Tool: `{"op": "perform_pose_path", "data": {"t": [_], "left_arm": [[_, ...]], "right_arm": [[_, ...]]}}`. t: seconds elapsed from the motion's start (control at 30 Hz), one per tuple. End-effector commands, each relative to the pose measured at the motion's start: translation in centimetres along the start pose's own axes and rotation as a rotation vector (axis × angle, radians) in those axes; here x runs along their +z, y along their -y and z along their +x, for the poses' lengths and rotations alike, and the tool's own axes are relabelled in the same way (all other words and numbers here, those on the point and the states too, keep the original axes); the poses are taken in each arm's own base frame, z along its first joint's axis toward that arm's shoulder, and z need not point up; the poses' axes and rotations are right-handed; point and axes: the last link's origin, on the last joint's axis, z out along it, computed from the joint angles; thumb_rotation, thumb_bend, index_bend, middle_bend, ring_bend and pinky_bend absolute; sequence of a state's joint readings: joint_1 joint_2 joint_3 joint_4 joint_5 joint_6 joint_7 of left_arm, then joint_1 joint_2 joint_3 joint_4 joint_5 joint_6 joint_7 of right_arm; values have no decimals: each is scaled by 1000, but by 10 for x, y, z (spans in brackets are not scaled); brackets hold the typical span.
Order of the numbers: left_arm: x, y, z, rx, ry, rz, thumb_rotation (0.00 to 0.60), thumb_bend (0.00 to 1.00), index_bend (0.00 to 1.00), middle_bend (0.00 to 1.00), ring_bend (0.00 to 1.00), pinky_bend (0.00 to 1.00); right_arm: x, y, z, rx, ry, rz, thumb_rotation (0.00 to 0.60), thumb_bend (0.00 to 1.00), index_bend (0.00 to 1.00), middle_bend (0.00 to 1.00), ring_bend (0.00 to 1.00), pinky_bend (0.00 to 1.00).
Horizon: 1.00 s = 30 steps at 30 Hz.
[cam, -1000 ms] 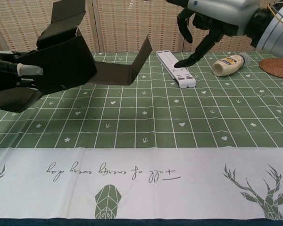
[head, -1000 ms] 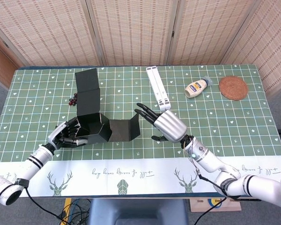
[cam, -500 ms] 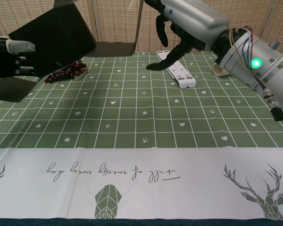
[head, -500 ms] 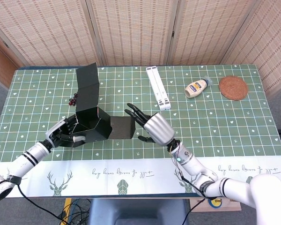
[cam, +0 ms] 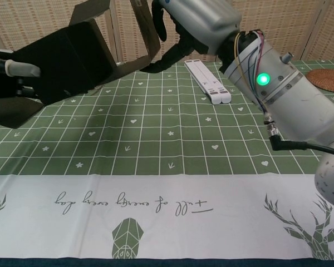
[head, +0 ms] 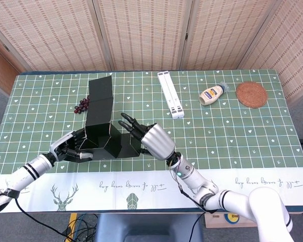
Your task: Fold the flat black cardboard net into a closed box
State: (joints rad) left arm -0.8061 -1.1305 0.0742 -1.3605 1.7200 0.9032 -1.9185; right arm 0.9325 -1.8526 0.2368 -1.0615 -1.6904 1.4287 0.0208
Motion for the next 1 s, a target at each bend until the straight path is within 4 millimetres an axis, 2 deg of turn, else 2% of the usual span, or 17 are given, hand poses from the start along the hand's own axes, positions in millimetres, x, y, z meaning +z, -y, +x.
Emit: {"op": "perform_pose_path", "data": {"t": [0.03, 0.37, 0.8, 1.0], "left_arm": [[1, 2, 0, 35, 5, 6, 600, 117, 220, 220, 385, 495], [3, 9, 0, 181, -11, 25, 600, 117, 223, 220, 385, 495], [17, 30, -11, 360, -31, 52, 600, 117, 226, 220, 384, 497], [24, 42, -19, 465, -30, 74, 600, 117, 226, 220, 383, 498]], "right_arm": [[5, 4, 1, -10, 9, 20, 600, 75, 0, 0, 659, 1000], [15, 15, 0, -76, 90, 94, 600, 75, 0, 16, 659, 1000], [10, 29, -25, -141, 217, 179, 600, 84, 0, 77, 667, 1000], [6, 32, -37, -163, 262, 203, 600, 157, 0, 117, 682, 1000]]}}
